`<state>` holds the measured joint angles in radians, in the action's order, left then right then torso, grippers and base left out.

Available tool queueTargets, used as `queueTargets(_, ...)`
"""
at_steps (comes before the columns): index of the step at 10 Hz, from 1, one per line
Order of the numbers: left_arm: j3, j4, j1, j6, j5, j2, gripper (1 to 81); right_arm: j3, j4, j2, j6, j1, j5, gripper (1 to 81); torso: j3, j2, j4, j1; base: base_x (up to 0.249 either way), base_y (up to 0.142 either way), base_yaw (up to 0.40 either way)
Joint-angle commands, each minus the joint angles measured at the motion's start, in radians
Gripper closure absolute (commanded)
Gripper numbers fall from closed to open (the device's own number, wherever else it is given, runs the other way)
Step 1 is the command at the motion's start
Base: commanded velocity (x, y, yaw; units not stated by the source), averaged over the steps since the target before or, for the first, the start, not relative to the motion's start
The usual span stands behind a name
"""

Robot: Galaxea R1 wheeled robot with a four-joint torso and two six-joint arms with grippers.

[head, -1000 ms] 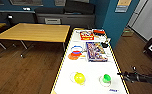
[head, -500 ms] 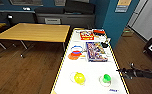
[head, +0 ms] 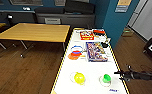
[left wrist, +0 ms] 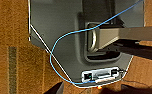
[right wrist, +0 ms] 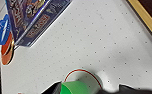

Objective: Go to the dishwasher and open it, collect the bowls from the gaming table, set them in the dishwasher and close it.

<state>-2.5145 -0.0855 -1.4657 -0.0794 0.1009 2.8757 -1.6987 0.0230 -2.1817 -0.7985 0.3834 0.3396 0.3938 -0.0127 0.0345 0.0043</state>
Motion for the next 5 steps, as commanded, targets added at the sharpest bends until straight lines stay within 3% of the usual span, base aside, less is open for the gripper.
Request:
queueTargets(1, 0.005, 0.001, -0.002, 0.001, -0.072, -0.005, 1.0, 0.025, 0.009, 0.057, -0.002, -0.089, 0.013, 1.0, 0.0, 0.0, 0.0, 0.0, 0.0, 0.0, 0.0)
queueTargets(5, 0.005, 0.001, -0.002, 0.001, -0.072, -0.002, 1.0, 0.03, 0.009, 0.04, -0.002, -0.086, -0.007, 1.0, 0.0, 0.0, 0.0, 0.0, 0.0, 0.0, 0.0)
